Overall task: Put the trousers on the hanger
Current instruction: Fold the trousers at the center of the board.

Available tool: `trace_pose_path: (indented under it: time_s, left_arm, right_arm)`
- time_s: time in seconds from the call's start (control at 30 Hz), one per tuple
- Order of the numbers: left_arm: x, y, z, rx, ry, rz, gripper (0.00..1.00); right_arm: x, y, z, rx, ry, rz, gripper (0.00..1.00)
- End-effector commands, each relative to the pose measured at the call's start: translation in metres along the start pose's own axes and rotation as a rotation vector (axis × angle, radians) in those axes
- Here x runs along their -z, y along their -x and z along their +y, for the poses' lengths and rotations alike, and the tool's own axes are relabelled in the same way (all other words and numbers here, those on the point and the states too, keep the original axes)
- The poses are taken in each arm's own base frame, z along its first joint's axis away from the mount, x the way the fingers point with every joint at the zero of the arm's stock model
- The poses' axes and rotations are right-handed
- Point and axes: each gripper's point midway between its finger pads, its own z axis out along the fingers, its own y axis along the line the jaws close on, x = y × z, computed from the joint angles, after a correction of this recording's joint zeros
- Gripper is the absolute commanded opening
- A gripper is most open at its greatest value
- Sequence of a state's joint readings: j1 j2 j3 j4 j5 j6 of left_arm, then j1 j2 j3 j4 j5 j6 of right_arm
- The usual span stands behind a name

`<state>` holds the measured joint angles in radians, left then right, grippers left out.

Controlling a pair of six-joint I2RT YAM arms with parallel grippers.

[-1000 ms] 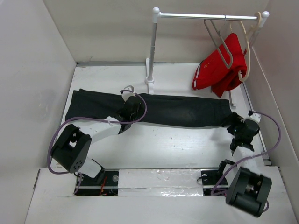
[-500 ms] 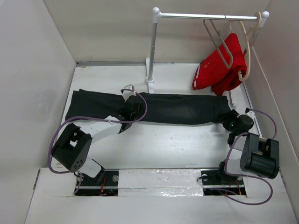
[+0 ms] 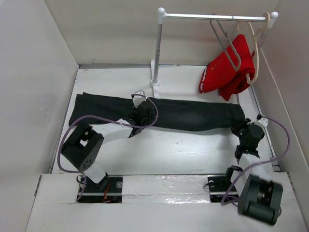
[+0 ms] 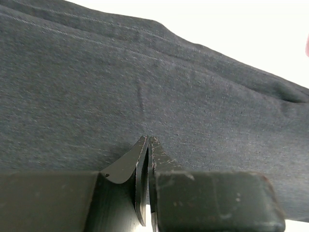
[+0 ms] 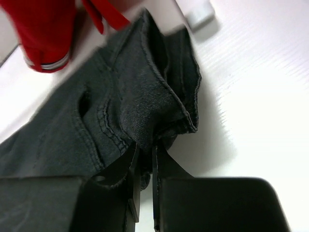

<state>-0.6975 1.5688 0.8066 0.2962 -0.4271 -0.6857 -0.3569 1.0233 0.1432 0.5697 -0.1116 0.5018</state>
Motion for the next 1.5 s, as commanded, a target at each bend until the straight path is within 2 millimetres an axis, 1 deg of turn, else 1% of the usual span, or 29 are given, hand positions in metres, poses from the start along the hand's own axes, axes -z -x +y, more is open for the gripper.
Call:
trace_pose_path:
  time_s: [0.0,0.03,0.07,0.1,0.13,0.2,0.27,0.3,0.33,0.43,0.5,0.6,0.63,0.73,0.77,0.87,0.93,0.97,1.03,1.07,1.1,1.13,1.17,1.2,1.27,1.37,1.4,1.43,1.47]
  left_arm:
    - [-0.001,0.008,-0.015,-0.02,-0.004,-0.042,0.0]
    - [0.001,0.003,-0.018,-0.024,-0.013,-0.033,0.0]
    - [0.001,-0.005,-0.02,-0.028,-0.024,-0.024,0.0]
    - [0.0,-0.007,-0.02,-0.025,-0.028,-0.021,0.0]
    - [0.0,-0.013,-0.023,-0.027,-0.038,-0.009,0.0]
    - [-0.001,-0.026,-0.026,-0.032,-0.054,0.029,0.0]
    - [0.0,-0.04,-0.029,-0.037,-0.064,0.058,0.0]
    - [0.001,-0.047,-0.031,-0.038,-0.077,0.064,0.0]
    - [0.007,-0.059,-0.039,-0.048,-0.103,0.082,0.0]
    - [0.014,-0.086,-0.042,-0.088,-0.098,0.12,0.0]
    - [0.015,-0.098,-0.034,-0.087,-0.081,0.132,0.0]
    - [0.018,-0.116,-0.029,-0.095,-0.079,0.167,0.0]
    - [0.017,-0.117,-0.025,-0.096,-0.065,0.167,0.0]
    - [0.021,-0.126,-0.023,-0.107,-0.06,0.171,0.0]
    - [0.021,-0.125,-0.022,-0.108,-0.06,0.171,0.0]
    - [0.03,-0.132,-0.029,-0.119,-0.088,0.174,0.0]
    - [0.038,-0.145,-0.048,-0.115,-0.168,0.204,0.0]
    - [0.04,-0.152,-0.048,-0.129,-0.172,0.215,0.0]
    - [0.053,-0.17,-0.074,-0.157,-0.246,0.254,0.0]
    - [0.055,-0.183,-0.077,-0.181,-0.249,0.27,0.0]
    - [0.059,-0.185,-0.094,-0.179,-0.284,0.27,0.0]
    - [0.068,-0.199,-0.106,-0.201,-0.321,0.293,0.0]
    - [0.068,-0.214,-0.109,-0.224,-0.328,0.317,0.0]
    - [0.073,-0.216,-0.13,-0.222,-0.37,0.323,0.0]
    - [0.082,-0.231,-0.143,-0.251,-0.396,0.34,0.0]
    - [0.086,-0.22,-0.161,-0.223,-0.42,0.32,0.0]
    - [0.087,-0.215,-0.158,-0.224,-0.412,0.307,0.0]
    - [0.085,-0.204,-0.155,-0.21,-0.401,0.285,0.08]
    - [0.096,-0.183,-0.163,-0.181,-0.432,0.251,0.19]
  right_arm:
    - [0.024,0.038,0.014,0.146,0.015,-0.09,0.0]
    - [0.033,0.034,0.021,0.166,0.042,-0.071,0.0]
    - [0.048,0.054,0.039,0.203,0.107,-0.154,0.0]
    - [0.055,0.057,0.047,0.225,0.132,-0.16,0.0]
    - [0.06,0.047,0.046,0.249,0.127,-0.097,0.0]
    - [0.071,0.053,0.072,0.323,0.223,-0.065,0.0]
    - [0.079,0.053,0.088,0.36,0.295,-0.035,0.0]
    - [0.088,0.065,0.102,0.399,0.341,-0.052,0.0]
    - [0.097,0.064,0.107,0.417,0.361,-0.043,0.0]
    - [0.123,0.077,0.129,0.478,0.444,-0.067,0.0]
    - [0.135,0.082,0.14,0.511,0.49,-0.072,0.0]
    - [0.162,0.098,0.171,0.515,0.614,-0.109,0.0]
    - [0.179,0.109,0.192,0.525,0.702,-0.139,0.0]
    - [0.202,0.131,0.215,0.535,0.771,-0.185,0.0]
    - [0.219,0.15,0.226,0.548,0.786,-0.24,0.0]
    - [0.237,0.17,0.245,0.56,0.845,-0.282,0.0]
    - [0.242,0.173,0.258,0.548,0.909,-0.264,0.0]
    - [0.242,0.174,0.26,0.552,0.918,-0.268,0.0]
    - [0.245,0.18,0.266,0.541,0.937,-0.287,0.0]
    - [0.245,0.18,0.269,0.538,0.951,-0.283,0.0]
    - [0.246,0.18,0.271,0.538,0.961,-0.278,0.0]
    - [0.243,0.182,0.274,0.539,0.969,-0.273,0.0]
    - [0.243,0.182,0.278,0.539,0.986,-0.267,0.0]
    - [0.244,0.182,0.281,0.538,1.001,-0.262,0.0]
    - [0.23,0.184,0.285,0.534,0.997,-0.243,0.0]
    - [0.221,0.176,0.295,0.55,1.049,-0.186,0.0]
    - [0.212,0.17,0.299,0.556,1.057,-0.158,0.0]
    - [0.206,0.171,0.301,0.553,1.038,-0.161,0.0]
    - [0.211,0.166,0.312,0.555,1.07,-0.155,0.0]
